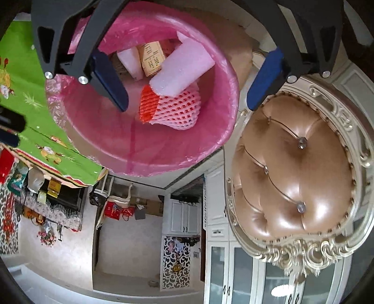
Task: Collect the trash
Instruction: 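Grasp a pink foam fruit net with the right tool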
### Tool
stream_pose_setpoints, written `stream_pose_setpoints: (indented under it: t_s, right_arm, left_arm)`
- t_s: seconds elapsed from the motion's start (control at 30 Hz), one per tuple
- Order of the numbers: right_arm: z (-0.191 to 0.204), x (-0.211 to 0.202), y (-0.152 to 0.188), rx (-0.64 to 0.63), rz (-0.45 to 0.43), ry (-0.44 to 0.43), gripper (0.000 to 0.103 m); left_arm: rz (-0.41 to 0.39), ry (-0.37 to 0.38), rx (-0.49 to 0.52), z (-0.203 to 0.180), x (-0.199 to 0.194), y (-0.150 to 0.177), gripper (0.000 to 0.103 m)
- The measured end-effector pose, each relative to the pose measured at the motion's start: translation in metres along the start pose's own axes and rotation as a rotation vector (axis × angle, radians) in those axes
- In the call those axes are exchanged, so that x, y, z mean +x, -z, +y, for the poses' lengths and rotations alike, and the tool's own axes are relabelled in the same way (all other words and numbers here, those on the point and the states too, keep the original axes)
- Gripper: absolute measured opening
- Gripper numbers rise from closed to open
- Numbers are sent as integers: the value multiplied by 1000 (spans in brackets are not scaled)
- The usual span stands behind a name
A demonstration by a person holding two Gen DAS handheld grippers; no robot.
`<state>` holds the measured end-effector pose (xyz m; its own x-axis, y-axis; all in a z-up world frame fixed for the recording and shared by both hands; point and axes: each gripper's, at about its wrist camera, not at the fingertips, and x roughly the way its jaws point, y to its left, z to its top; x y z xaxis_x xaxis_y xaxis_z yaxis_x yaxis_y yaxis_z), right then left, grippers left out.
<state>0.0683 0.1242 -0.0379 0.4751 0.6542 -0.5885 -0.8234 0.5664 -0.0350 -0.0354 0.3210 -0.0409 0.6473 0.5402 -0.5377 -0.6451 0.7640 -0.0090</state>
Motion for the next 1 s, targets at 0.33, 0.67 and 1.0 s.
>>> stream_pose_setpoints:
  t_s: [0.33, 0.67, 1.0]
  right_arm:
    - [-159, -48, 62, 254, 49, 336, 81]
    - [-297, -41, 79, 476, 99, 463, 81]
    - [-320, -19, 84, 513, 165, 484, 32]
  left_arm:
    - [-66, 135, 211, -104, -32, -1, 98]
    - [-32, 282, 339, -198, -52, 15, 98]
    - [-4, 333, 435, -251, -54, 17, 98]
